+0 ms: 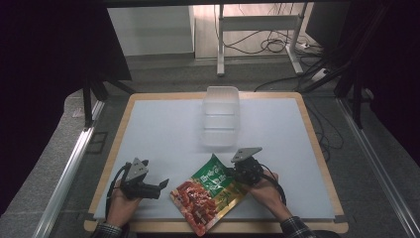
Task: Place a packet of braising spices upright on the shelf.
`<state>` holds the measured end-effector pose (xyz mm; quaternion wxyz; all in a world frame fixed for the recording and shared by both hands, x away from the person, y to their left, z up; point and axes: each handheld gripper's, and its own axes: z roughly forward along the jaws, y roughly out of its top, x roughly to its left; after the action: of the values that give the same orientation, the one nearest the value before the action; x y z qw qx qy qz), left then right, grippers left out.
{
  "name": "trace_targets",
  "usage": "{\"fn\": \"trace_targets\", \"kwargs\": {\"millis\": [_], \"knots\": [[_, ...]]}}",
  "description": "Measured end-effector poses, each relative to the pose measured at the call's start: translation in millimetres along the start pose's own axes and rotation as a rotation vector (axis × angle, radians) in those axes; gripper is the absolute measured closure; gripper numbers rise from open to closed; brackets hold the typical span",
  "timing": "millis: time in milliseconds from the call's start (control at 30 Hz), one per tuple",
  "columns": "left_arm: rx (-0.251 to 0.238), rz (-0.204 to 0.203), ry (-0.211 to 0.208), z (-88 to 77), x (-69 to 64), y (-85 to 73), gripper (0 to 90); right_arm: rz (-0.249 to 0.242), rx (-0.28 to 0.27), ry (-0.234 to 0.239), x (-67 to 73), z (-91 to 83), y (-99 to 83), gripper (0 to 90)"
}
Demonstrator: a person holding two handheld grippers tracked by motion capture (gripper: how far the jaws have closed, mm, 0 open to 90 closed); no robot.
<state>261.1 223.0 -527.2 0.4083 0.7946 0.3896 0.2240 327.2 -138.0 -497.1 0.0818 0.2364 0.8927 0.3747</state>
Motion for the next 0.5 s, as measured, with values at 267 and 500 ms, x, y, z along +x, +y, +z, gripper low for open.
{"fn": "trace_targets", "kwargs": {"millis": [267,500], "knots": [[-0.005,-0.013,0.003,-1.3,1.8,-0.5,0.1,0.02,-0.071,0.051,0.7,-20.6,18.1,89.1],[-0.01,-0.014,0.002,-1.6,2.2,-0.7,0.0,0.024,-0.092,0.092,2.9,-35.9,43.1,89.2]]}}
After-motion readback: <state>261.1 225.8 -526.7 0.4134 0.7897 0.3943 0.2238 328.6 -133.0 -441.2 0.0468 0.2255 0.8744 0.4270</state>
